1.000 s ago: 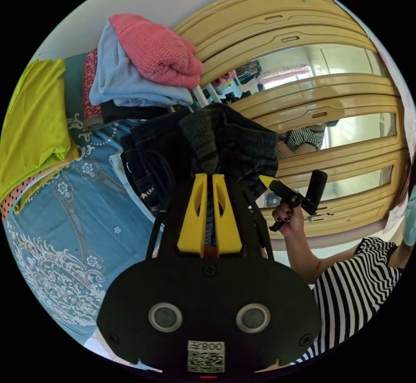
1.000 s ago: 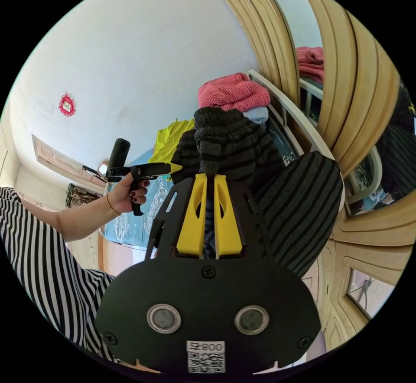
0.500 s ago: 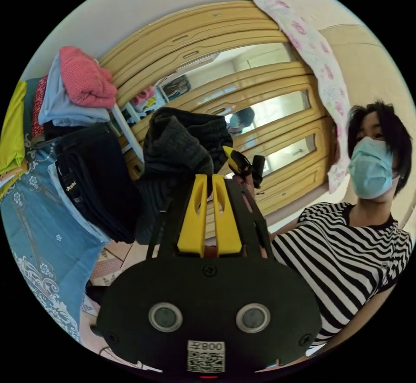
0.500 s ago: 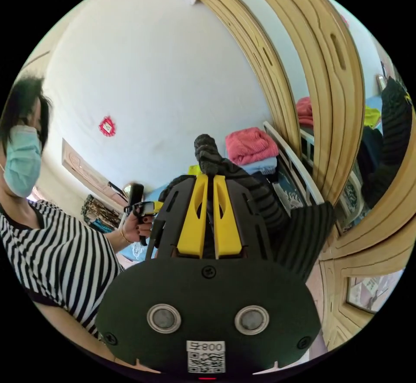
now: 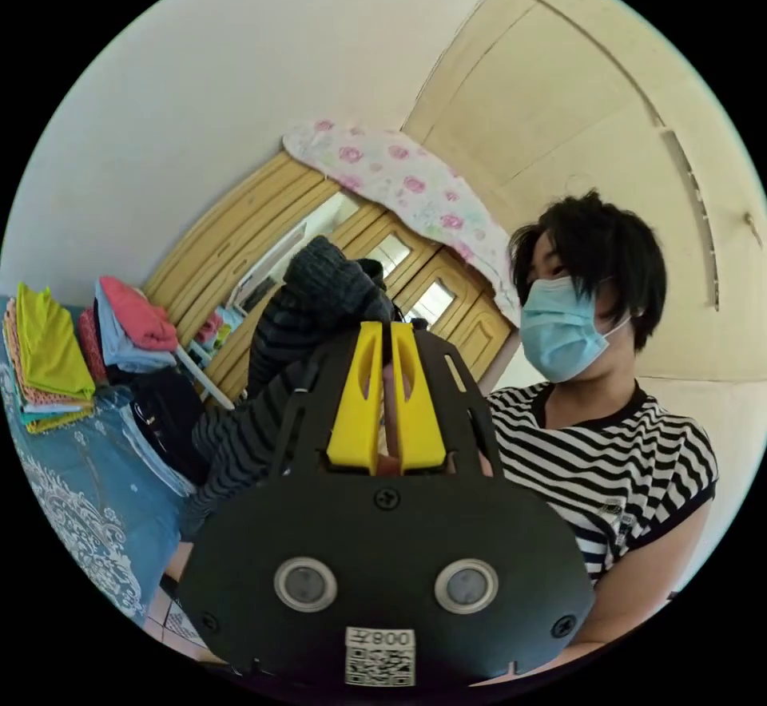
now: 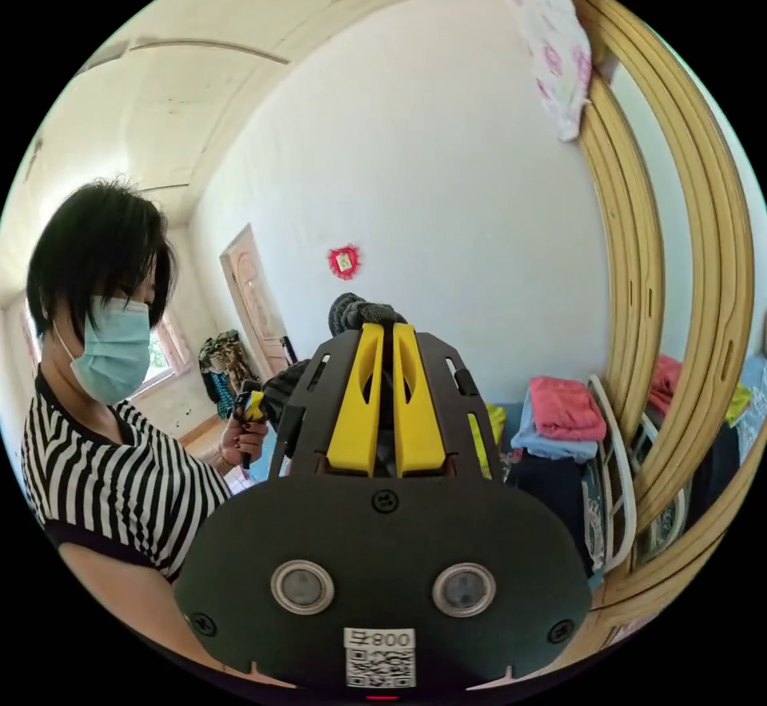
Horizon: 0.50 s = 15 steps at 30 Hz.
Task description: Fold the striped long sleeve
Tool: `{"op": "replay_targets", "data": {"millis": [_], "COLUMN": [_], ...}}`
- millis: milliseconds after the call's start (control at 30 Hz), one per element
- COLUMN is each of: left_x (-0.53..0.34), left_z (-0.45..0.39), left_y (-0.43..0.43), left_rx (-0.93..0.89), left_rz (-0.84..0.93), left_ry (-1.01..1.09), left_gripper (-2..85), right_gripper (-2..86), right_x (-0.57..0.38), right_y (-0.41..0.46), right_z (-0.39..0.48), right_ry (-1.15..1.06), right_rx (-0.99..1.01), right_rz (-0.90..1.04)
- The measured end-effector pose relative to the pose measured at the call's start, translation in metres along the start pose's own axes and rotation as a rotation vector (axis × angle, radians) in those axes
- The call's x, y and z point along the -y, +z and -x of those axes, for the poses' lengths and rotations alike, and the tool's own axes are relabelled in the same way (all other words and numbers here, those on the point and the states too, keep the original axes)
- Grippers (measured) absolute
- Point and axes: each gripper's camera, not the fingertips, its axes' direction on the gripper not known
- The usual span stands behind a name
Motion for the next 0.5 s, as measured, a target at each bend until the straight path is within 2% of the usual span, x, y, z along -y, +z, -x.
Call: {"op": "replay_targets", "data": {"millis": [133,200,500], "left_x": [0.032,0.052,0.107], "left_z": [-0.114,-0.193,-0.407], "left_y": [-0.045,-0.065,-0.070], "left_rx": [0.059,0.161,0.441], "left_rz": [-0.120,-0.154,-0.183], "left_ry": [0.123,0.218,0.364], "left_gripper": [2.0,2.0,2.0], "right_gripper": [1.7,1.7,1.6], "right_x": [0.006,0.010,0.015], "right_y": [0.039,0.066,0.250], "right_z": [0.096,0.136,0.301], "right_ry": [-0.060,-0.092,-0.084], "right_rx": [0.168,0.211,0.444], "right_rz": [-0.060,-0.045,0.066]}}
